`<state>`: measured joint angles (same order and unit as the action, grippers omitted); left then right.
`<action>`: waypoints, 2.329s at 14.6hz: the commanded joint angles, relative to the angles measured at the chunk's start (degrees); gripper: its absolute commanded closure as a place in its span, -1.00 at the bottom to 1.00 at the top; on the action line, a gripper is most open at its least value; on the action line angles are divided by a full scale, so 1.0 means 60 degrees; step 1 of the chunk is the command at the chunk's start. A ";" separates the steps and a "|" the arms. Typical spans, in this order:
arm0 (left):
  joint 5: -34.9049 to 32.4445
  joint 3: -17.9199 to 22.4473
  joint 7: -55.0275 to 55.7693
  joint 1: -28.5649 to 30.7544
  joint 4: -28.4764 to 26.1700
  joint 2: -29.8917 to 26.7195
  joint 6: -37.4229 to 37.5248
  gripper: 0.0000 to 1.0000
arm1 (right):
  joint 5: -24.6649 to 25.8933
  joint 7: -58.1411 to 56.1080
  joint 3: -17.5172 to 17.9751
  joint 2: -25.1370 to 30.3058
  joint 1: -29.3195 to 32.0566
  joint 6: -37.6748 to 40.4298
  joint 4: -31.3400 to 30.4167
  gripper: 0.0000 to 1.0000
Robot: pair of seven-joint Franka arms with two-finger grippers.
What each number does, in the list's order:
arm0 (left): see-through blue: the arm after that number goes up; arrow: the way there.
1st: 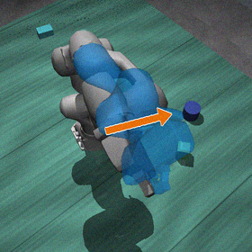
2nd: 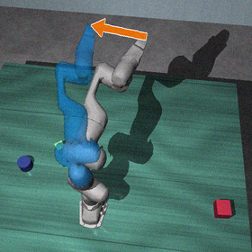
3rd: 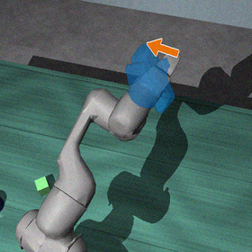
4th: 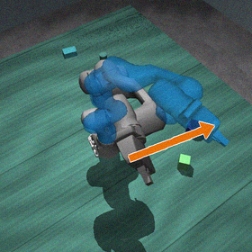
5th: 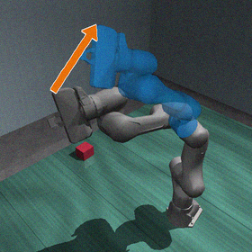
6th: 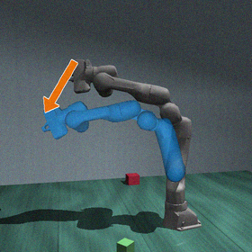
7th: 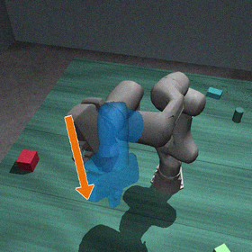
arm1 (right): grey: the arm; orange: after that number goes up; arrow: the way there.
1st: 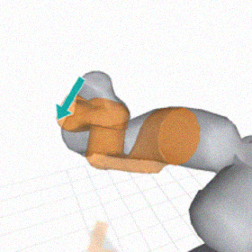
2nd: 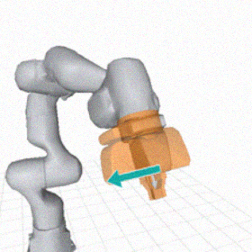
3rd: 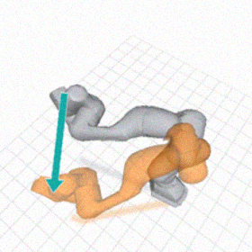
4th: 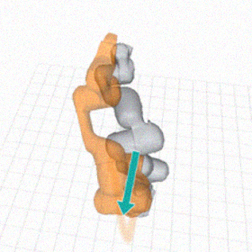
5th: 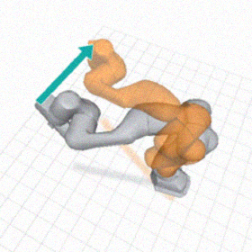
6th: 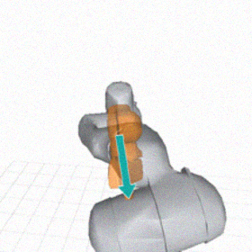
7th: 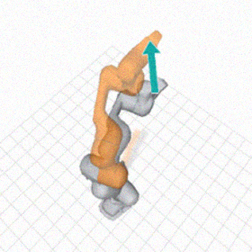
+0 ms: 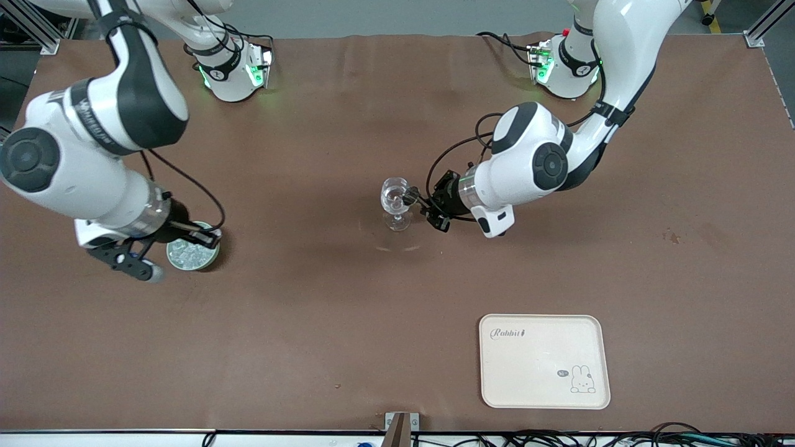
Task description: Pour wine and add ice with both arms
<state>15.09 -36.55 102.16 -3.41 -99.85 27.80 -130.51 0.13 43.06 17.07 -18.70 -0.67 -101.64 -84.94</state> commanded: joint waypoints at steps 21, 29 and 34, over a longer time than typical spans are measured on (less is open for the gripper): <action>0.1198 0.0390 -0.1318 -0.0031 0.0074 -0.0970 0.1198 0.99 | -0.0065 0.2183 0.1388 0.1316 -0.0122 0.1209 0.0534 0.95; 0.5551 0.2983 -0.4732 -0.0075 0.0192 -0.1177 0.1564 0.99 | 0.0051 0.4452 0.1403 0.0424 -0.1951 -0.0488 0.0446 0.94; 0.7837 0.4902 -0.6668 -0.0148 0.0439 -0.0593 0.2750 0.99 | 0.0489 0.5463 0.1388 -0.0586 -0.2948 -0.1441 0.0446 0.94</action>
<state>57.79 -11.05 65.35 -3.78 -98.58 22.52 -117.30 0.98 72.46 25.50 -20.31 -16.29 -108.63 -82.43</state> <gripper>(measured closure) 0.784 0.762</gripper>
